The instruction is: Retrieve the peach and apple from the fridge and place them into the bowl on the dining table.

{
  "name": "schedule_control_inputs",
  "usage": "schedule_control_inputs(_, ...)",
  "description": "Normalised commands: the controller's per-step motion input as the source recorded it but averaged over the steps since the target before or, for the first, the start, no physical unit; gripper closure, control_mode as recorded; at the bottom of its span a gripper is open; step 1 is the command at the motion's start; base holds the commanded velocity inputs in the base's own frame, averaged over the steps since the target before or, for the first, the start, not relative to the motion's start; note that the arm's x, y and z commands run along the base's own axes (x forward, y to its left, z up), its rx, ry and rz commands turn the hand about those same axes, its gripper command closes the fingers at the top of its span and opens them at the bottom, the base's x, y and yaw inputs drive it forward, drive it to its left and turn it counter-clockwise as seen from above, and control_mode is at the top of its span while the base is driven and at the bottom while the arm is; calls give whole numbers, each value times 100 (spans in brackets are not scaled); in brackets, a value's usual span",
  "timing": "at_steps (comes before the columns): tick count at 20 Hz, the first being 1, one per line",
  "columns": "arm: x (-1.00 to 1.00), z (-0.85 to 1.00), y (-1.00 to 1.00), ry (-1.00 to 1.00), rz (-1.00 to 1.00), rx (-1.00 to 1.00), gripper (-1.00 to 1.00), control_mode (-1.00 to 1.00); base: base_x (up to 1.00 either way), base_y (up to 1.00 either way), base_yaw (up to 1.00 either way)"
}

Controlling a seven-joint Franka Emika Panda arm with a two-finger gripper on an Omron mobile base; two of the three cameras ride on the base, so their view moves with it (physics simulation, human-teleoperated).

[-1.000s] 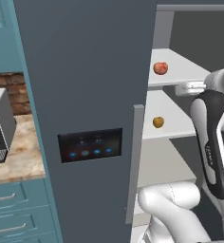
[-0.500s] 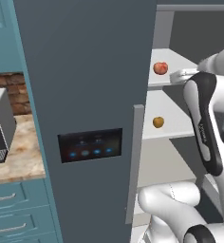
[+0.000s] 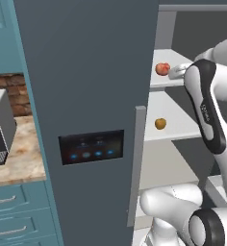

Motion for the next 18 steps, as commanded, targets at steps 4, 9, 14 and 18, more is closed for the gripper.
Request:
schedule_control_inputs(4, 47, 0, 0, 5, 2, 0, -100, -100, 0, 0, 0)
schedule_control_inputs(9, 47, -4, 0, 5, 0, 0, -100, -100, 0, 0, 0)
schedule_control_inputs(14, 39, 0, 0, 3, 0, 0, -100, -100, 0, 0, 0)
schedule_control_inputs(18, 37, -3, 0, 2, 0, 0, -100, -100, 0, 0, 0)
